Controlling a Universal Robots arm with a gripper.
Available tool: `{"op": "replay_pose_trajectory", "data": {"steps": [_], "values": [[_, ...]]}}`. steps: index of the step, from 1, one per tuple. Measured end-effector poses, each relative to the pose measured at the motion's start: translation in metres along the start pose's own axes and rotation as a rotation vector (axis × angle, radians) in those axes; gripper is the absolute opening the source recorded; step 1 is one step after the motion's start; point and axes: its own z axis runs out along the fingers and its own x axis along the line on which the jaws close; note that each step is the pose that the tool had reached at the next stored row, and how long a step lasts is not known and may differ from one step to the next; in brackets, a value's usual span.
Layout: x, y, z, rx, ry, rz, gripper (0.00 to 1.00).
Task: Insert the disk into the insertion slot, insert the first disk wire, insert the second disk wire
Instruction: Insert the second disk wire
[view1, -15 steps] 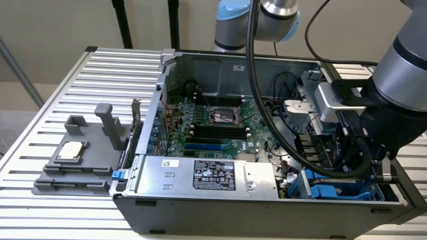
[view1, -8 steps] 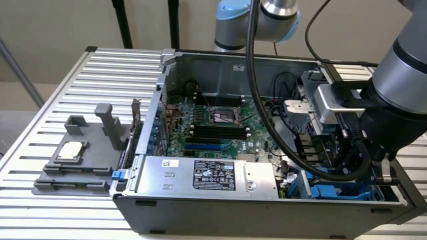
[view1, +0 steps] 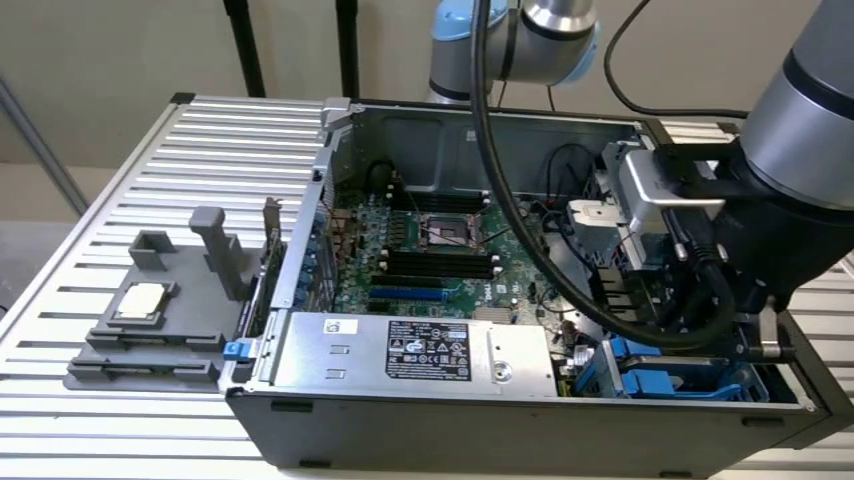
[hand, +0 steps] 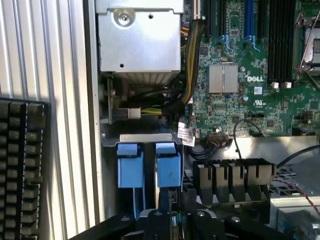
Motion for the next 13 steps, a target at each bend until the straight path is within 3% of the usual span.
{"op": "replay_pose_trajectory", "data": {"steps": [4,13], "values": [[-0.0002,0.0090,-0.0105,0.0003,0.0000,0.000,0.24],[-0.0002,0.0090,-0.0106,0.0004,-0.0020,0.000,0.24]]}}
